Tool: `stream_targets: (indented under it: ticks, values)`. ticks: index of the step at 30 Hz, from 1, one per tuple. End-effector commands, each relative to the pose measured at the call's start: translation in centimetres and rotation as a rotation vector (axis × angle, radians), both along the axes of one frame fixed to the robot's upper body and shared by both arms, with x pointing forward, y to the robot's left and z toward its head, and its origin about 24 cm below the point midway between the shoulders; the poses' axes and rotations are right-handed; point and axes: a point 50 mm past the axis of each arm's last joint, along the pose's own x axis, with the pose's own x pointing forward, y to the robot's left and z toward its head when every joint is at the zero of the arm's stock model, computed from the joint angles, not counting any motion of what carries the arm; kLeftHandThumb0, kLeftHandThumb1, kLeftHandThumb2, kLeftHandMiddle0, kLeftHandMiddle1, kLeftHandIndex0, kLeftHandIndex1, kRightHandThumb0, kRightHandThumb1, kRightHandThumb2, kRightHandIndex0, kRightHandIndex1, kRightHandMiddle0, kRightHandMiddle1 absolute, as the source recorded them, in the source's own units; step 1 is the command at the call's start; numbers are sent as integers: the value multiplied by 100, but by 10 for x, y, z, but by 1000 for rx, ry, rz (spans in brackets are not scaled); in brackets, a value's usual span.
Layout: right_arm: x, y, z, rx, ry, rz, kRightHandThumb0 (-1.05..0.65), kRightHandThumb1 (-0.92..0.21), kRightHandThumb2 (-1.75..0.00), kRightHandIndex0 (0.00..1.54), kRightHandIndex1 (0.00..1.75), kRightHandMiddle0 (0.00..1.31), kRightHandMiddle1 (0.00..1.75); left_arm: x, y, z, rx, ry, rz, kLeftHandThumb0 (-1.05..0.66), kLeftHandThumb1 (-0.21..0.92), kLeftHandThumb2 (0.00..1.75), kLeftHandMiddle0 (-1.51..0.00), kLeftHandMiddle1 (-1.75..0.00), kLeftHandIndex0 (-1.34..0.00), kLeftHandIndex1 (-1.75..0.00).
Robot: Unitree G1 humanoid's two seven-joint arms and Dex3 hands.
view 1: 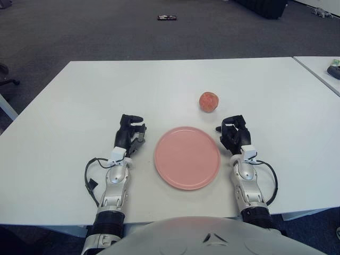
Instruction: Put the apple into the plate.
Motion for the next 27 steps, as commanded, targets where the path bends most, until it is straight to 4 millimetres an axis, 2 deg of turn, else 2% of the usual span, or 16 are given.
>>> stream_targets:
  ticks: [1,17,20,27]
  values:
    - [-1,-1,-2,-14,19,-4,-35,-83,-66,52,127,24,175,3,0,4,3,-17,-2,-35,91,54,-38,-139,-20,-175]
    - [2,-4,-1,-35,29,6,-35,-86,-62,50,125,23,175,3,0,4,-8,-12,-5,-35,92,53,-38,-136,-20,-175]
    - [12,-7,9,-70,-12,27,-35,-90,-55,49,123,20,175,3,1,3,-8,-8,-4,-35,92,53,-38,-136,-19,-175]
    - [27,-6,37,-149,-118,114,-35,-92,-53,43,116,18,175,3,0,4,-5,-14,2,-35,92,53,-38,-137,-20,-175]
